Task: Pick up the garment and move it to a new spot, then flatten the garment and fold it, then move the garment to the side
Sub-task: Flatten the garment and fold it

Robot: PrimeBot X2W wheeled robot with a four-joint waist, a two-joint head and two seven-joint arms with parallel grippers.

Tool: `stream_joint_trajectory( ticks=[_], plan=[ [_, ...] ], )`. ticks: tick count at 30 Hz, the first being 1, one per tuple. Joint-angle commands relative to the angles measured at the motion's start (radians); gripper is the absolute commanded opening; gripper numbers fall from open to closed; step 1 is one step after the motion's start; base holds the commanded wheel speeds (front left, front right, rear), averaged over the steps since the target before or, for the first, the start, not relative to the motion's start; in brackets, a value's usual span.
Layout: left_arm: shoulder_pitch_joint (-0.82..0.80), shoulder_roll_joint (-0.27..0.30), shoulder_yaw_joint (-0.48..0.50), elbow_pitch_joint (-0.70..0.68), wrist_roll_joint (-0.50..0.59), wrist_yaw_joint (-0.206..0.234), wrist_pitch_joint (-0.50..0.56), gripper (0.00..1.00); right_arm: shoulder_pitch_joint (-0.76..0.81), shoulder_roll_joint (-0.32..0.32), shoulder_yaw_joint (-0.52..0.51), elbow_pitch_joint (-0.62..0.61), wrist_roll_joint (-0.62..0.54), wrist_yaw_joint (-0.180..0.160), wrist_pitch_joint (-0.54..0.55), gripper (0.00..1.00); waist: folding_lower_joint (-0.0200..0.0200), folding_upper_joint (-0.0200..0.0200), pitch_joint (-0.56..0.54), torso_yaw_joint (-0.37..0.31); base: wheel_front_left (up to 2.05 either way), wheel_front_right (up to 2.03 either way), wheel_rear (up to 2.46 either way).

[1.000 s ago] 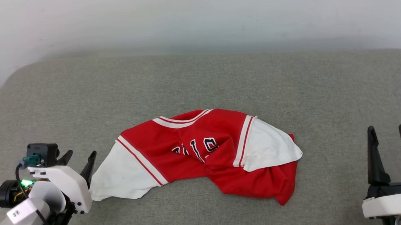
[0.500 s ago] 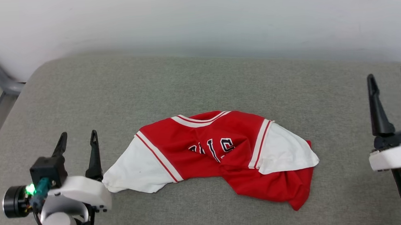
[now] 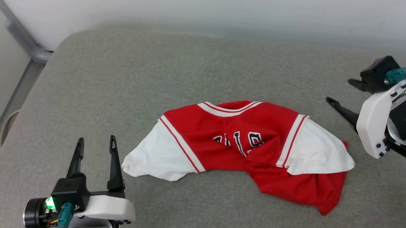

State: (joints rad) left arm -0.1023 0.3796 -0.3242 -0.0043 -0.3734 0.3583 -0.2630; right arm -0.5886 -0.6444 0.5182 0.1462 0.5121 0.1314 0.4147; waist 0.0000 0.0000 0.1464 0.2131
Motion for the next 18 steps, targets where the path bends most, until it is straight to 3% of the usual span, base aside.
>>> stream_joint_trajectory(
  ticks=[1, 5, 8, 18],
  plan=[
    [0.01, -0.022, 0.015, 0.003, 0.02, -0.016, -0.002, 1.0, -0.039, -0.032, 0.05, 0.006, 0.041, -0.001, 0.067, 1.0, 0.0, 0.0, 0.034, 0.033, 0.0, 0.0, 0.0],
    [-0.002, -0.082, 0.053, 0.01, 0.066, -0.062, -0.002, 1.0, -0.115, -0.112, 0.186, 0.024, 0.148, -0.001, 0.266, 1.0, 0.0, 0.0, 0.075, 0.067, 0.0, 0.0, 0.0],
    [-0.016, -0.125, 0.082, 0.014, 0.1, -0.095, -0.002, 1.0, -0.162, -0.146, 0.258, 0.043, 0.182, -0.001, 0.353, 1.0, 0.0, 0.0, 0.107, 0.088, 0.0, 0.0, 0.0],
    [-0.056, -0.236, 0.156, 0.025, 0.18, -0.185, -0.002, 1.0, -0.239, -0.16, 0.43, 0.148, 0.222, -0.001, 0.413, 1.0, 0.0, 0.0, 0.196, 0.133, 0.0, 0.0, 0.0]
  ],
)
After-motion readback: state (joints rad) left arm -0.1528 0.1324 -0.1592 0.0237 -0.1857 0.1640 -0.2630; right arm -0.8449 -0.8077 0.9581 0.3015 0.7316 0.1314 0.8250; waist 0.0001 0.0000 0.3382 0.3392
